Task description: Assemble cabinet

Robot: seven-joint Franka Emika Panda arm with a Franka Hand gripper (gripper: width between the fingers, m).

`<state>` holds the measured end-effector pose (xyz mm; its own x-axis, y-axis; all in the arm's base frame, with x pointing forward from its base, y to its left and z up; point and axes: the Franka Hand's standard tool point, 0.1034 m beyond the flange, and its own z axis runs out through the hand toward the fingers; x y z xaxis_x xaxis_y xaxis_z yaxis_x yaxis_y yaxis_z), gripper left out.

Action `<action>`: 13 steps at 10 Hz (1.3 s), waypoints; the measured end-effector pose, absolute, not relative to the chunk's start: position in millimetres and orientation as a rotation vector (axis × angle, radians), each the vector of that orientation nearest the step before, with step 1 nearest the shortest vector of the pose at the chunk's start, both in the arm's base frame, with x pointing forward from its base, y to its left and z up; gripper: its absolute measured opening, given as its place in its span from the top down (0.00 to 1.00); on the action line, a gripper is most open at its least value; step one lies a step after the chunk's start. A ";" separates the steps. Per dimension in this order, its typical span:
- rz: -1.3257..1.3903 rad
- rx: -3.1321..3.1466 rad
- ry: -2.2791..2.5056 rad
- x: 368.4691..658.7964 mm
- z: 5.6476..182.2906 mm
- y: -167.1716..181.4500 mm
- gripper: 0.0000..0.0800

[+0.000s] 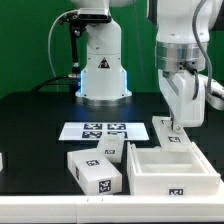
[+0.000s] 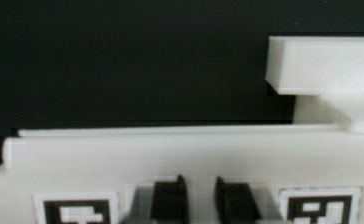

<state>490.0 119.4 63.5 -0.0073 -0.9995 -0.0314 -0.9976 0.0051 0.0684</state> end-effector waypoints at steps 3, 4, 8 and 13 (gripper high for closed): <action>-0.016 2.210 -2.237 519.0 59.4 120.8 0.92; 0.011 2.196 -2.257 531.0 59.4 121.3 0.92; 0.071 2.209 -2.222 549.1 60.0 119.7 0.92; 0.112 2.240 -2.206 573.8 60.3 116.6 0.92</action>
Offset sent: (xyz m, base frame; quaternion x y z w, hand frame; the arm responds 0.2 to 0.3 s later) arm 0.0450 0.0137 -0.0065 0.0268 0.0461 -0.0097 0.9985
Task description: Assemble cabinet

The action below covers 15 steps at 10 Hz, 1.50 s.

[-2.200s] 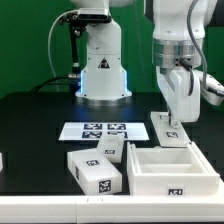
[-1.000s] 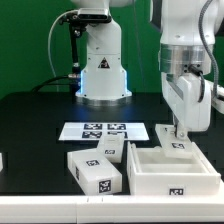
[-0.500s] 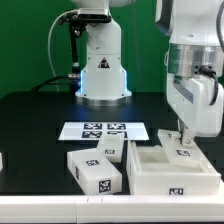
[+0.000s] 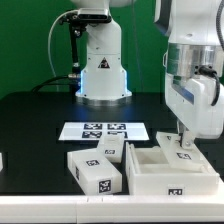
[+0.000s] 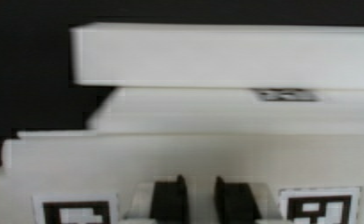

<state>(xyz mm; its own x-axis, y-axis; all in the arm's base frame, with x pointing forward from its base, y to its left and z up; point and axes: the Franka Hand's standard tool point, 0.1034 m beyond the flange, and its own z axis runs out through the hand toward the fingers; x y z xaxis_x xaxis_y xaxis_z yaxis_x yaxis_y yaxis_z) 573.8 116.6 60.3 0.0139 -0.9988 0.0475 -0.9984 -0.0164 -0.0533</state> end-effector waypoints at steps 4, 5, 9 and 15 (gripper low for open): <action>-0.158 -2.202 2.214 594.0 59.1 119.1 0.92; -0.155 -2.202 2.217 594.0 59.2 119.1 0.92; -0.155 -2.204 2.216 594.0 59.1 118.7 0.78; -0.158 -2.207 2.208 594.6 59.9 118.9 0.06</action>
Offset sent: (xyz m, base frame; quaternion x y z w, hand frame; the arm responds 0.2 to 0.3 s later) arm 0.0234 0.0161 -0.0104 0.0213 0.0033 0.0206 0.9996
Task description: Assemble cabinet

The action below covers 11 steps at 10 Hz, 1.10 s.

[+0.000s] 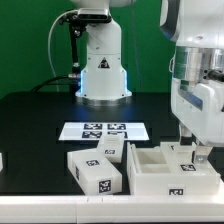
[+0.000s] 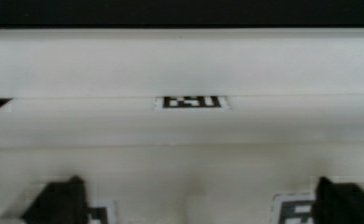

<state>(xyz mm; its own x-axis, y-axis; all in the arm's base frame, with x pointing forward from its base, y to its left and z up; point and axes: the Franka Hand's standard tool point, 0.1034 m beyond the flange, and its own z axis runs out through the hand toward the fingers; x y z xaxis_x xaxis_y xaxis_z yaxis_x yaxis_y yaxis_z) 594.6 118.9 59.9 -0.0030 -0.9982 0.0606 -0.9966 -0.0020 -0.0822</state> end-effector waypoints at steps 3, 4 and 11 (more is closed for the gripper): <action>-0.134 -2.230 2.084 595.2 102.7 103.3 0.00; -0.117 -2.217 2.093 592.6 109.2 97.0 0.00; -0.109 -2.241 2.061 567.8 111.1 76.8 0.00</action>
Offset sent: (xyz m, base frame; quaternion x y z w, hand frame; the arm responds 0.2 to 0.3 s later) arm -0.0112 -0.0197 0.0352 -0.0337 -0.0679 0.0082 0.9971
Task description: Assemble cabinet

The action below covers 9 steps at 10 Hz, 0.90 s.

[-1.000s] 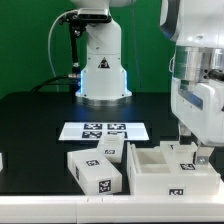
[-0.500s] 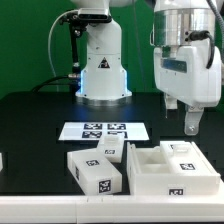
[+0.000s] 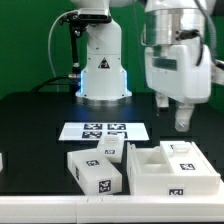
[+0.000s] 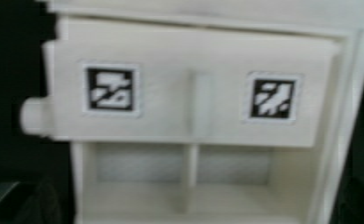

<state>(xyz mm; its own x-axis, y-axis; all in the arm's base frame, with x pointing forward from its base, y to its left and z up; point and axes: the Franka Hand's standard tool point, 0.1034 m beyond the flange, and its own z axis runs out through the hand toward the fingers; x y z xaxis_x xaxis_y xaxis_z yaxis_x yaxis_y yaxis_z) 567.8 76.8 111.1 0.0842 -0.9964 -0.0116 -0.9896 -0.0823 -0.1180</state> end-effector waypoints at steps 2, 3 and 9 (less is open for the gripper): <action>-0.104 -2.221 2.090 528.9 104.3 46.1 0.00; -0.101 -2.222 2.100 523.9 100.6 43.2 0.00; -0.092 -2.114 2.232 487.6 78.7 16.3 0.00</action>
Offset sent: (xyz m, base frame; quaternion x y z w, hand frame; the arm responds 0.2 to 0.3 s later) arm 0.0000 0.0000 0.0000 0.0000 0.0000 0.0000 1.0000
